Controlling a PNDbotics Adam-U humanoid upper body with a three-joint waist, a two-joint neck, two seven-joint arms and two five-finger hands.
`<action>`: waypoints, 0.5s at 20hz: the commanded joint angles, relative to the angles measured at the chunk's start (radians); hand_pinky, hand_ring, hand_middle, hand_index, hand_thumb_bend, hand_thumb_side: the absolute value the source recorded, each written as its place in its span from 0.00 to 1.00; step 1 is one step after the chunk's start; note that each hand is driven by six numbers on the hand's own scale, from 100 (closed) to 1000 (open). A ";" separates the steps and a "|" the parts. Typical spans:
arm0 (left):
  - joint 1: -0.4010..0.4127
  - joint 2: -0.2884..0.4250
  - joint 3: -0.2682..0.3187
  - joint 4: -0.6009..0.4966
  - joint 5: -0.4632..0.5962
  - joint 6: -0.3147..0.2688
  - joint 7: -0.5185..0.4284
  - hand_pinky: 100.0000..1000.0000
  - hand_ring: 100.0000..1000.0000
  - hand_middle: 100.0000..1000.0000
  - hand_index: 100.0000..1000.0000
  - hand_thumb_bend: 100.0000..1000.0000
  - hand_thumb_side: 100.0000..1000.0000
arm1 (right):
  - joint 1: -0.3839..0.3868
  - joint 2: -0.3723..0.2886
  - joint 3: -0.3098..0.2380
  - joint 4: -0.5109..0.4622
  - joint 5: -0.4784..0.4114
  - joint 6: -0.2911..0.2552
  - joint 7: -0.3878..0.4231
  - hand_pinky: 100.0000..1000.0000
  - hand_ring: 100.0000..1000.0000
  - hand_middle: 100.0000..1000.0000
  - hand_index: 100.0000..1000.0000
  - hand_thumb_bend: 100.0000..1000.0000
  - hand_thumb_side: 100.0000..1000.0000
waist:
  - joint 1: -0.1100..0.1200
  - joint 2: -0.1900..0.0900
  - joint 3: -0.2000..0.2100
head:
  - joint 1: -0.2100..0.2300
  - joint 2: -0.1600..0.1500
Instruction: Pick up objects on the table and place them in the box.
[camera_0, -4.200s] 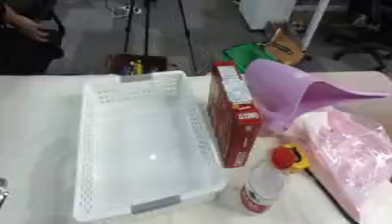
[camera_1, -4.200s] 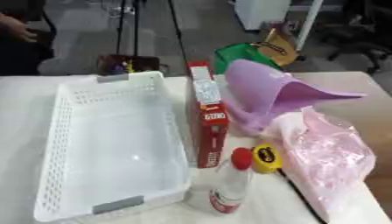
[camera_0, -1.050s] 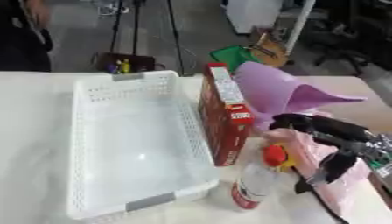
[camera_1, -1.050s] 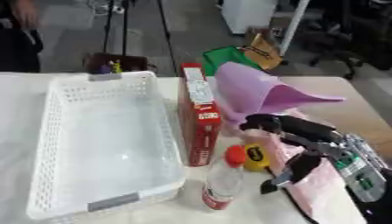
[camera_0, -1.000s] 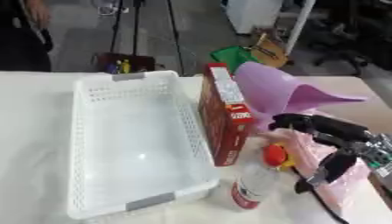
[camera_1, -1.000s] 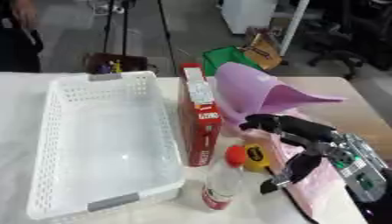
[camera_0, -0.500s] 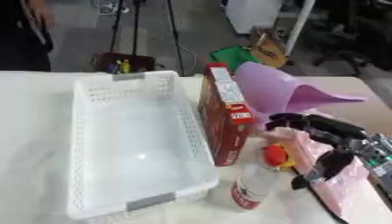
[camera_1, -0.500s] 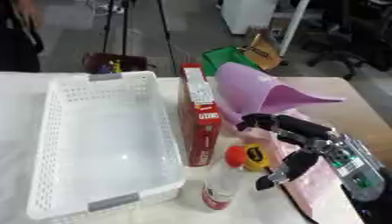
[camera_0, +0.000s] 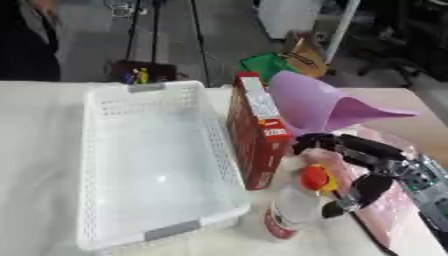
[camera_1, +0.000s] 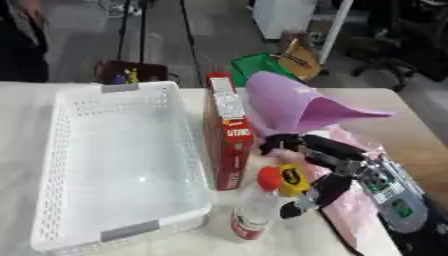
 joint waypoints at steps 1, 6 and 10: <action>-0.015 0.027 0.003 -0.018 -0.006 0.000 -0.005 0.83 0.81 0.72 0.71 0.00 1.00 | -0.003 -0.013 -0.006 -0.030 -0.014 -0.191 0.211 0.94 1.00 0.79 0.95 0.83 0.64 | 0.003 -0.029 -0.003 | 0.000 0.001; -0.014 0.026 0.004 -0.018 -0.007 0.000 -0.007 0.83 0.81 0.72 0.71 0.00 1.00 | 0.012 0.002 -0.004 -0.037 -0.016 -0.177 0.230 0.94 1.00 0.79 0.95 0.80 0.63 | 0.003 -0.030 -0.001 | 0.000 -0.003; -0.015 0.026 0.005 -0.018 -0.006 0.001 -0.007 0.83 0.81 0.72 0.71 0.00 1.00 | 0.024 0.015 -0.006 -0.040 -0.020 -0.164 0.251 0.94 1.00 0.79 0.95 0.79 0.62 | 0.005 -0.029 0.000 | 0.000 -0.007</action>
